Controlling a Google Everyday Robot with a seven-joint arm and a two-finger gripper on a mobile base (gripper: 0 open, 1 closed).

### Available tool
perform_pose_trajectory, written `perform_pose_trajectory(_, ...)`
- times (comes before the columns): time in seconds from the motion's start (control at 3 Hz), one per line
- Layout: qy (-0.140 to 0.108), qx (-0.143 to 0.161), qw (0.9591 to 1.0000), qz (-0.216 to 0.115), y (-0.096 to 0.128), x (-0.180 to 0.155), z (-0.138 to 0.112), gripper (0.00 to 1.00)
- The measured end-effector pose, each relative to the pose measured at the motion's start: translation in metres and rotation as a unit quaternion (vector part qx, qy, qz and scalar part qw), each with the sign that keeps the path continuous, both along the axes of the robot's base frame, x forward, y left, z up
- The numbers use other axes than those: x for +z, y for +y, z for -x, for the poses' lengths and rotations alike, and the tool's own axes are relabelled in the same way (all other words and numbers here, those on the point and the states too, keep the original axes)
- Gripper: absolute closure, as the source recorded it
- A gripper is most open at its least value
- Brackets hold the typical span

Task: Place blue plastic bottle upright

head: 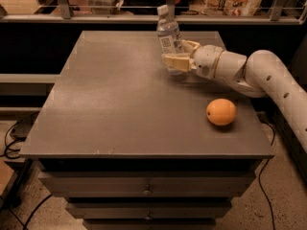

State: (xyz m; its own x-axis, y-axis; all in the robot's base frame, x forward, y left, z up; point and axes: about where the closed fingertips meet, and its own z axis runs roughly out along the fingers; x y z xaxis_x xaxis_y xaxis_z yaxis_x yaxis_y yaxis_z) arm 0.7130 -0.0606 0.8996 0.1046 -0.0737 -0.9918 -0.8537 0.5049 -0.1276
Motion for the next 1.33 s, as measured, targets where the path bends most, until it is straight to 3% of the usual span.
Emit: perform_pose_trajectory(1.33,0.025,-0.013,0.9996,-0.008,-0.006,-0.019,0.002,1.0)
